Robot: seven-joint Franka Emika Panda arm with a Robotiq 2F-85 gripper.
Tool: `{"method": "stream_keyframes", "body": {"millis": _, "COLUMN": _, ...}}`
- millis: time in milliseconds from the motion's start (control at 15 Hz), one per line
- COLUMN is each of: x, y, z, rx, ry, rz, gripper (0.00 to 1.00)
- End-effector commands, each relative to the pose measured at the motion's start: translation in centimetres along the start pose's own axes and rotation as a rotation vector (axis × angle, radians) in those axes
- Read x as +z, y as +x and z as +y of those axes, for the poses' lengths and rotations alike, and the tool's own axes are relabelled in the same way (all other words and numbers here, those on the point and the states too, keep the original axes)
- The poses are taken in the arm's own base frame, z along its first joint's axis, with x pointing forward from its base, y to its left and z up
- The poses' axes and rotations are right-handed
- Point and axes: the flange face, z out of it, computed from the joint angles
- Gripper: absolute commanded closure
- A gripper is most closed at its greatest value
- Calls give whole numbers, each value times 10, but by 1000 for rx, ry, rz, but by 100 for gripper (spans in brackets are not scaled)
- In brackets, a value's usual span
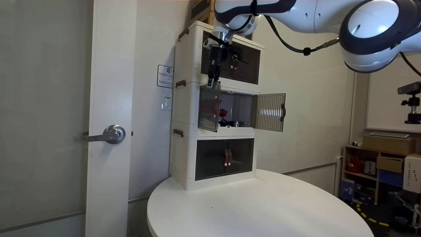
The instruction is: Open the right and left middle cabinet doors, respectively
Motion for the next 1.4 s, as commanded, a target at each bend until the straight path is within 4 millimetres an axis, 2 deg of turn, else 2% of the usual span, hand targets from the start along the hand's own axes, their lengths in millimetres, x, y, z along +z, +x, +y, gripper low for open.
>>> {"method": "stream_keyframes", "body": {"millis": 0, "x": -7, "y": 6, "z": -13, "rx": -28, "ry": -3, "rz": -3, "gripper": 0}}
{"method": "stream_keyframes", "body": {"millis": 267, "x": -16, "y": 9, "z": -15, "rx": -25, "ry": -25, "rz": 16, "gripper": 0}}
{"method": "stream_keyframes", "body": {"millis": 400, "x": -30, "y": 7, "z": -11, "rx": -5, "ry": -50, "rz": 45, "gripper": 0}}
{"method": "stream_keyframes", "body": {"millis": 533, "x": -50, "y": 4, "z": -8, "rx": 39, "ry": -87, "rz": 78, "gripper": 0}}
{"method": "stream_keyframes", "body": {"millis": 800, "x": -105, "y": -5, "z": 2, "rx": 180, "ry": -179, "rz": 182, "gripper": 0}}
{"method": "stream_keyframes", "body": {"millis": 1000, "x": -138, "y": -19, "z": 18, "rx": 275, "ry": -248, "rz": 255, "gripper": 0}}
{"method": "stream_keyframes", "body": {"millis": 1133, "x": -143, "y": -31, "z": 34, "rx": 330, "ry": -277, "rz": 259, "gripper": 0}}
{"method": "stream_keyframes", "body": {"millis": 1333, "x": -135, "y": -53, "z": 63, "rx": 391, "ry": -268, "rz": 239, "gripper": 0}}
